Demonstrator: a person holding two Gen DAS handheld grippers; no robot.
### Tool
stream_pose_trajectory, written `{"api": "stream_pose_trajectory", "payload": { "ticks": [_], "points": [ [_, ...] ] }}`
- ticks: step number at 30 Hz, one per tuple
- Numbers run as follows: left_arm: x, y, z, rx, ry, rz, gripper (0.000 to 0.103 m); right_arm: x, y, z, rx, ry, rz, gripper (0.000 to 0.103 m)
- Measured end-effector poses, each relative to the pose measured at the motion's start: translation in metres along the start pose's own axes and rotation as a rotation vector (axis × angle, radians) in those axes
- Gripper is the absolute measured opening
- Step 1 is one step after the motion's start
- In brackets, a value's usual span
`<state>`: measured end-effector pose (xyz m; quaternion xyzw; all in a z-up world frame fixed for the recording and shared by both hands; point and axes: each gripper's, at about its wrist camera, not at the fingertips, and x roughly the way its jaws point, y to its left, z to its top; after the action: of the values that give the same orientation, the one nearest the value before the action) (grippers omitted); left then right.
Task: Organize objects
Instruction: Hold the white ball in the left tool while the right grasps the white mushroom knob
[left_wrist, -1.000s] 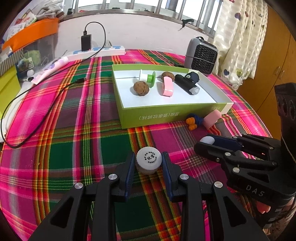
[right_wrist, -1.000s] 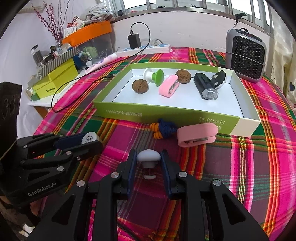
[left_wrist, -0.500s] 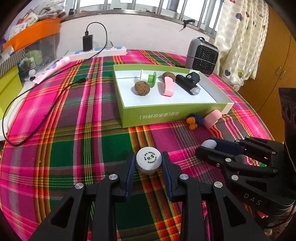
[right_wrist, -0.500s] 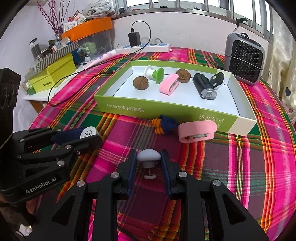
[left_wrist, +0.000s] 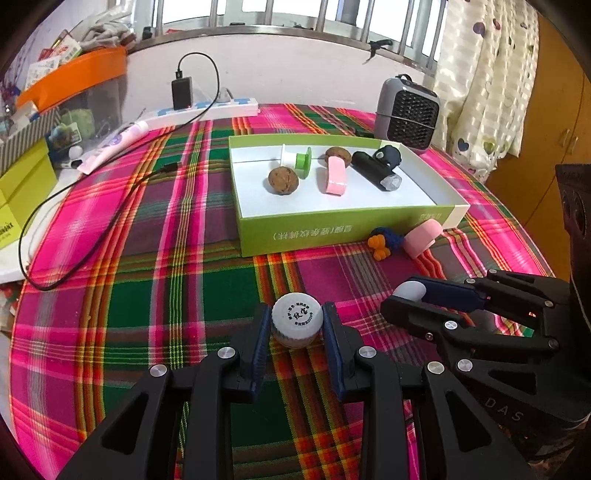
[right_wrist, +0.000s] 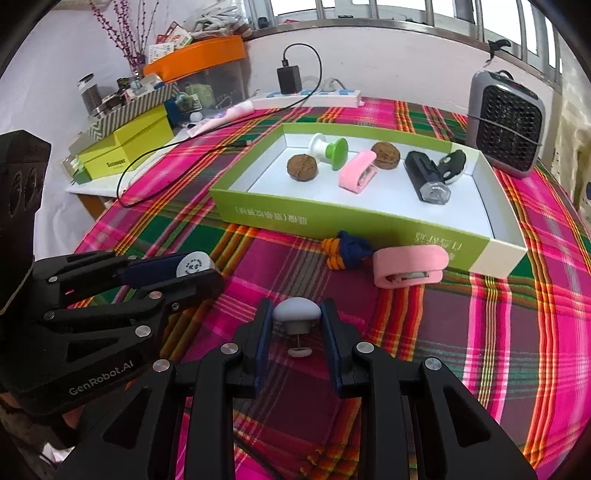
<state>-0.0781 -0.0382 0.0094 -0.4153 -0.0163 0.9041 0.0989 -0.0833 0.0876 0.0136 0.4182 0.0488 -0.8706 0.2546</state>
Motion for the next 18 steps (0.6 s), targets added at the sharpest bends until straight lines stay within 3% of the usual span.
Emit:
{"api": "stream_pose_trajectory", "payload": {
  "ticks": [18],
  "points": [
    [-0.0071, -0.0060, 0.0096, 0.010, -0.032, 0.007, 0.026, -0.0104, -0.0040, 0.0098, -0.009, -0.035, 0.018, 0.027]
  ]
}}
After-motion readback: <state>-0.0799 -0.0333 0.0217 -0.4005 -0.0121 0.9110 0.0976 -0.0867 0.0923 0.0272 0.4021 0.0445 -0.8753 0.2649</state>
